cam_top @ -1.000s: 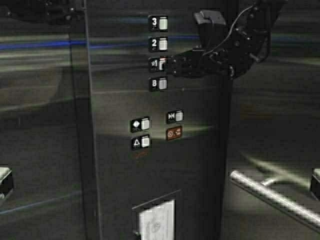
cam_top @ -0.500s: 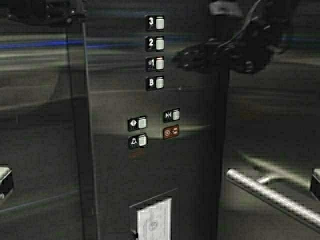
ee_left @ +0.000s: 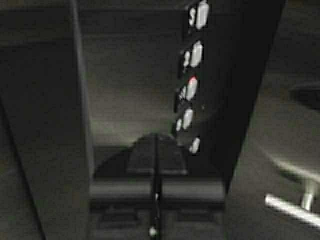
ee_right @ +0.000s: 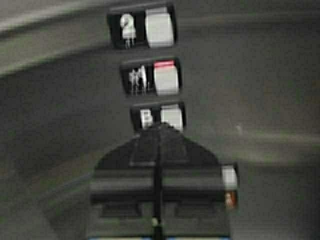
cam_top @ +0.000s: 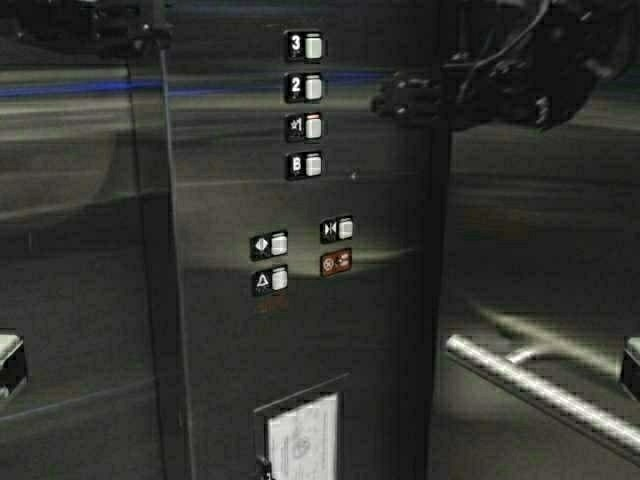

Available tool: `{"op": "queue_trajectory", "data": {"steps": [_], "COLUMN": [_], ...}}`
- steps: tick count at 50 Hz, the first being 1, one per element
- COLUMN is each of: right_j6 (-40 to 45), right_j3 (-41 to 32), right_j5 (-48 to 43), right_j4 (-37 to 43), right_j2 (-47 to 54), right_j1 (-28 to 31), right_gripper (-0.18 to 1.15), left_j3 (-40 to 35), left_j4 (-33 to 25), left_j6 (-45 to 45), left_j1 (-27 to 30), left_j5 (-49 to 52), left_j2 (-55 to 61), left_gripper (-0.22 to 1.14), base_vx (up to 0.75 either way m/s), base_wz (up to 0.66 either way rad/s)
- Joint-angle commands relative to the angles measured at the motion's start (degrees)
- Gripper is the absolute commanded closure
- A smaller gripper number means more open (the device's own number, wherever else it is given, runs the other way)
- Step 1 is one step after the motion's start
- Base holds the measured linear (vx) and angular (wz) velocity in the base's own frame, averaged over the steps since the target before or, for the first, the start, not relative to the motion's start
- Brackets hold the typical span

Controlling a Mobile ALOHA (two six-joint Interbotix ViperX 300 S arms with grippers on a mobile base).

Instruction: Navigate to elevator, push the call button, then enter the elevator

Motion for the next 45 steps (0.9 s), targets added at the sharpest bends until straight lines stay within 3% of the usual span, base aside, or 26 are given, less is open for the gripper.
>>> {"op": "queue_trajectory", "data": {"steps": [1, 8, 20, 32, 45], "right_j6": [-0.1, -0.2, 0.7, 4.5, 8.4], "right_j3": [3.1, 3.4, -0.7, -0.9, 0.8], "right_j5": [3.8, 9.8, 16.6, 17.1, 17.1], "right_j4": [0.3, 0.3, 0.3, 0.3, 0.1], "right_j2": [-9.0, -15.1, -16.5, -16.8, -22.1], "right_j1": [-0.1, 0.0, 0.0, 0.0, 0.2], "right_gripper": [0.91, 0.91, 0.91, 0.91, 0.91], "left_j3": [-0.6, -0.9, -1.8, -5.4, -4.9], "left_j4": [0.0, 0.0, 0.0, 0.0, 0.0], "left_j6": [0.0, 0.0, -0.4, -0.5, 0.0], "left_j1": [-0.1, -0.1, -0.1, 0.0, 0.0], "left_j5": [-0.3, -0.4, -0.3, 0.6, 10.6], "left_j2": [0.4, 1.3, 4.9, 4.0, -5.5], "left_gripper": [0.89, 0.89, 0.89, 0.89, 0.89], "base_vx": [-0.06, -0.08, -0.14, -0.13, -0.13], "base_wz": [-0.05, -0.05, -0.01, 0.09, 0.24]}}
